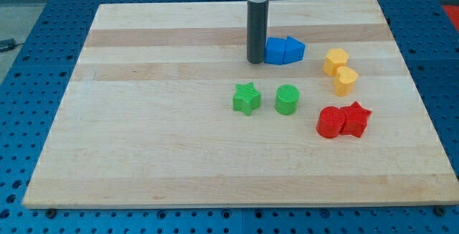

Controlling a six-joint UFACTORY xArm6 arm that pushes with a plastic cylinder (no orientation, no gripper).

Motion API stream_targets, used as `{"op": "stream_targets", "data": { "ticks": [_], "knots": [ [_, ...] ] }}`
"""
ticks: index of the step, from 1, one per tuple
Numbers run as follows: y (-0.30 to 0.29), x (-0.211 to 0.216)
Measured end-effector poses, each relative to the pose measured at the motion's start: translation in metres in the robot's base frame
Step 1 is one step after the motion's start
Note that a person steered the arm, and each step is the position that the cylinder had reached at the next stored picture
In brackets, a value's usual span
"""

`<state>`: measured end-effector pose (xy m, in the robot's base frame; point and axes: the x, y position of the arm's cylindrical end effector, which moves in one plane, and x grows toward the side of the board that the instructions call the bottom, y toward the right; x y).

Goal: Push the green circle into the green star

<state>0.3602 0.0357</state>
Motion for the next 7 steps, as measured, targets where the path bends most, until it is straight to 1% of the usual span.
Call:
{"op": "stream_targets", "data": {
  "ticks": [1, 2, 3, 4, 5, 7],
  "knots": [
    [0.012, 0.000],
    [0.005, 0.001],
    [0.012, 0.020],
    [0.034, 0.037],
    [0.068, 0.058],
    [0.080, 0.102]
  ]
}}
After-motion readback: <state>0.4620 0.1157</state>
